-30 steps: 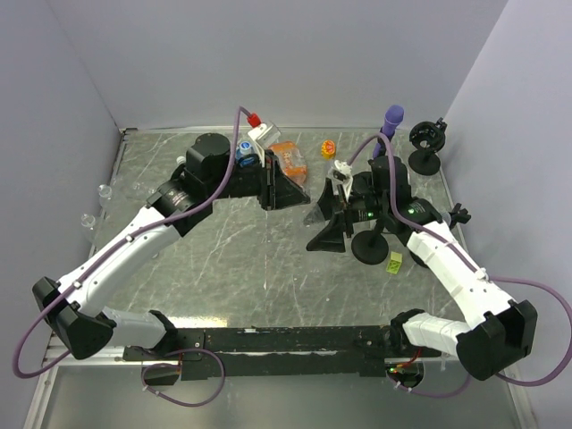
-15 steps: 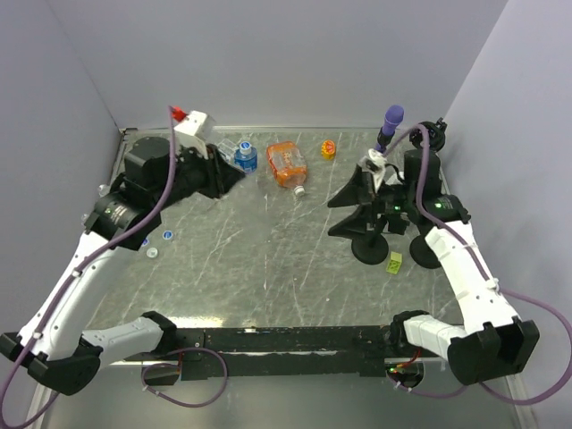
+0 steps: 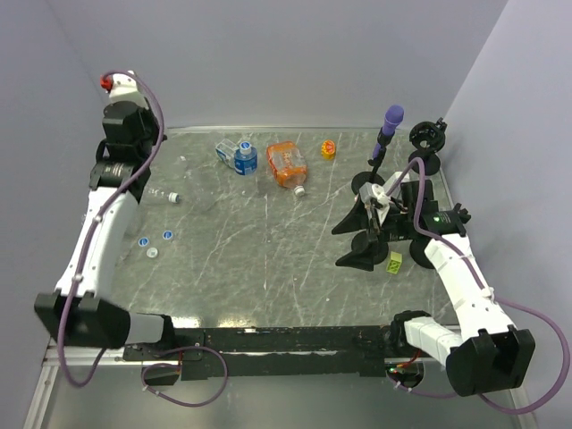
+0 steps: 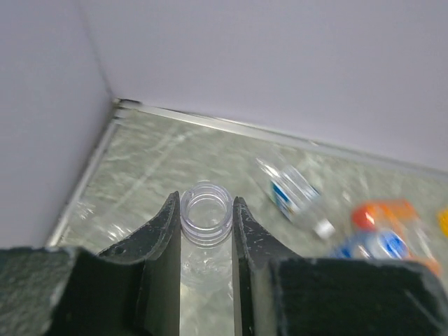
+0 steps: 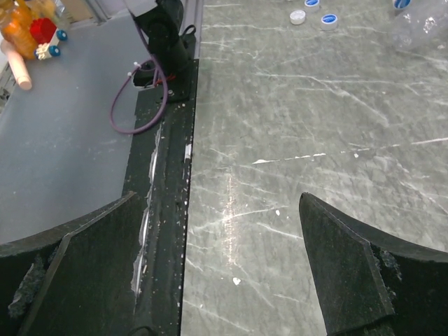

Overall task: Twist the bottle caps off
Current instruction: Place the plastic bottle at the center of the board.

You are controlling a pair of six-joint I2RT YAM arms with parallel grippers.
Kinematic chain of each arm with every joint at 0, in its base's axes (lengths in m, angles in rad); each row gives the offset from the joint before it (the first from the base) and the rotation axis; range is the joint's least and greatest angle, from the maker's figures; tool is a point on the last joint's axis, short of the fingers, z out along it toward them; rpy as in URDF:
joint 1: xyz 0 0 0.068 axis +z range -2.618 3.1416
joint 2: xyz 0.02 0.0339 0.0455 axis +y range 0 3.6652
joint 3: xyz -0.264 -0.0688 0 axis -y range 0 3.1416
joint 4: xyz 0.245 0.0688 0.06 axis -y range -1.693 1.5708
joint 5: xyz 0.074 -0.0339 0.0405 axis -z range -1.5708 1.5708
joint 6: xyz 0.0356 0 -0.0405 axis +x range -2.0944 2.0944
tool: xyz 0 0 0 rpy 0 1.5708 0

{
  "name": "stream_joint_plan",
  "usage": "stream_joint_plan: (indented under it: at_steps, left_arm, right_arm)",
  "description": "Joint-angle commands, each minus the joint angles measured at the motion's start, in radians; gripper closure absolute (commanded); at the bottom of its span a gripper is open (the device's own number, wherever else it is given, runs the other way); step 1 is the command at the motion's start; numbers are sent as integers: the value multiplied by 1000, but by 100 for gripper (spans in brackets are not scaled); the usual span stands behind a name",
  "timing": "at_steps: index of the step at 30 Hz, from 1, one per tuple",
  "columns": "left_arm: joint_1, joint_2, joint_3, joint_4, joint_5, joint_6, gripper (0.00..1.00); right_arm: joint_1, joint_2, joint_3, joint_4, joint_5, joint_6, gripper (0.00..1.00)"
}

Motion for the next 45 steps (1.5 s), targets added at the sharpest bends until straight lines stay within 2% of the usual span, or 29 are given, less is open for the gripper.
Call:
stream_joint_plan:
  at_steps: [1, 4, 9, 18, 28, 40, 45]
  left_arm:
    - [83, 116, 42, 215, -22, 3, 99]
    - [133, 200, 34, 295, -21, 12, 99]
    - [139, 314, 31, 408, -58, 80, 99]
    - [170, 466, 60, 471, -32, 69, 99]
    - [185, 518, 7, 533, -12, 37, 96]
    - [191, 547, -15, 507, -6, 28, 90]
    - [193, 533, -41, 517, -11, 21, 79]
  right_arm:
    - [-10, 0, 12, -88, -77, -184, 1]
    - [-12, -12, 5, -76, -63, -179, 1]
    - [-10, 13, 12, -92, -60, -198, 1]
    - [-10, 54, 32, -143, -60, -242, 1]
    - [-12, 60, 32, -148, -49, -250, 1]
    - [-10, 62, 32, -151, -49, -253, 1]
    - [-10, 66, 34, -154, -51, -254, 1]
